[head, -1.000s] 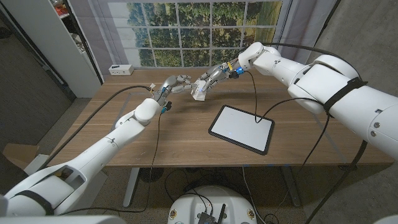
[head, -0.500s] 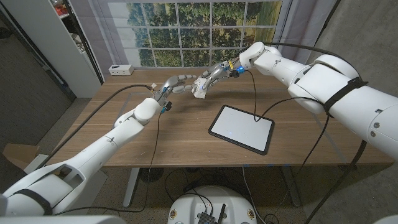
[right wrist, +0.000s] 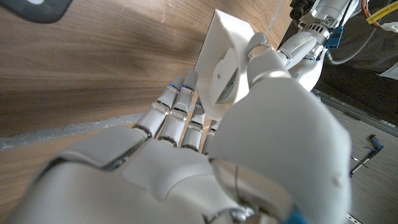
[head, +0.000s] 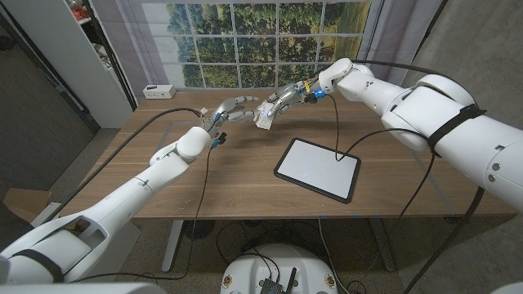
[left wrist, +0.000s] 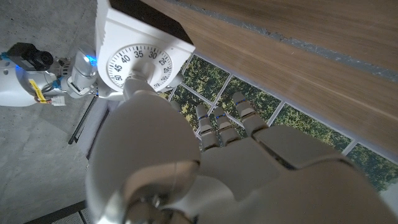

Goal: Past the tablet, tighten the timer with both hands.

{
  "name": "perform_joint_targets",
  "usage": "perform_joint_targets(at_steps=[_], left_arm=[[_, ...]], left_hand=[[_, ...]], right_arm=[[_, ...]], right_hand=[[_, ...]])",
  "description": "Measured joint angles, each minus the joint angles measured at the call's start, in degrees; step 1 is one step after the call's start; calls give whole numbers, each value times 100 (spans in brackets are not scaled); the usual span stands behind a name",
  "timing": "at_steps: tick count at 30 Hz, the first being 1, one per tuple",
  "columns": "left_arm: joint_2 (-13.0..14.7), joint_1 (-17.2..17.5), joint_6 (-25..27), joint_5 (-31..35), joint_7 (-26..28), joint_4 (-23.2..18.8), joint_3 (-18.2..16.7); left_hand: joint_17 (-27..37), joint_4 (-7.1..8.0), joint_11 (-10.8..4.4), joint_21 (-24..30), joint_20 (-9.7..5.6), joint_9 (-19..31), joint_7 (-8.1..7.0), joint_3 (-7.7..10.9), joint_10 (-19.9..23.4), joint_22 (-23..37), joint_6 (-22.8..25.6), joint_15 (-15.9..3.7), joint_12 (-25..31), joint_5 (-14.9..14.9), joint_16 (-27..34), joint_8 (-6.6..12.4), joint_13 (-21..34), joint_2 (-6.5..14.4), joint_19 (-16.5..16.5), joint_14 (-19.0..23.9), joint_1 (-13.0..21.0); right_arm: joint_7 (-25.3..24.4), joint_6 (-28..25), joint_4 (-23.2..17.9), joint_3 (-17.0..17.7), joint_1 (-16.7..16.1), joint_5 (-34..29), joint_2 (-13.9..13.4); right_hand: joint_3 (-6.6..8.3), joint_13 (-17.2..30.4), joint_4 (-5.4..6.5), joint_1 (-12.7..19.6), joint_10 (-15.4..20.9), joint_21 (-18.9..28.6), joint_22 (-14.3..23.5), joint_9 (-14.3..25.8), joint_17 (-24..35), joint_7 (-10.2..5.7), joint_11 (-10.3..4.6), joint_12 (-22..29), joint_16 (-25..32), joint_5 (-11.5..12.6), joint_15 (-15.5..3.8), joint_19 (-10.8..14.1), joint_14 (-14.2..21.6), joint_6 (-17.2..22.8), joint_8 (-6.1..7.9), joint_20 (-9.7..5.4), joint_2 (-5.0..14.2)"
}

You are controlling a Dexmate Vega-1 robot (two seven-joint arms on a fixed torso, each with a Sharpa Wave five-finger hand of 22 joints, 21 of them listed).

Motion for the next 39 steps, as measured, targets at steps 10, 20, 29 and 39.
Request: perform_joint_targets(at_steps=[10, 20, 29, 39], left_arm=[[39, -45, 66, 128, 5, -46, 38], [47, -132, -68, 174, -56, 86, 60], [-27, -165, -381, 174, -29, 326, 45], [-212, -163, -772, 78, 138, 669, -26]], left_hand=[[-27, -23, 137, 0, 31, 0, 253, 23, -137, 0, -124, 71, -43, -27, -25, 0, -50, -28, -31, -78, 137], [-27, -24, 143, -1, 61, -27, 353, 23, -203, -1, -63, 50, -43, -61, -25, 0, -80, -14, -63, -156, 239], [-60, -24, 113, 25, 72, -27, 575, 23, -125, -1, 424, -46, -20, -62, -11, 169, -158, 54, -8, -56, 675], [-94, -388, 108, 88, 17, 0, 788, 387, 100, 28, 871, -156, 63, -106, 3, 331, -239, 96, 107, 158, 1031]], right_arm=[[158, 78, -138, 136, -78, 87, -159], [217, -10, -544, 245, -217, 162, -343], [136, -87, -637, 310, -260, 206, -365], [-128, -80, -225, 321, -109, 215, -158]], right_hand=[[-29, 0, -38, 0, 63, 0, 0, -3, 0, 70, 62, 2, 83, -46, -19, 72, 163, 70, 0, 71, 0], [-36, 0, -74, 1, 81, 0, 0, -3, 0, 72, 82, 2, 134, -70, -41, 93, 245, 71, 0, 51, 1], [-61, 0, -98, 1, 164, 44, 0, -11, 1, 174, 165, 2, 197, -89, -40, 155, 388, 172, 0, 50, 1], [-45, 0, -129, 1, 235, 44, 0, -11, 1, 184, 235, 2, 260, -115, -50, 207, 521, 183, 0, 103, 1]])
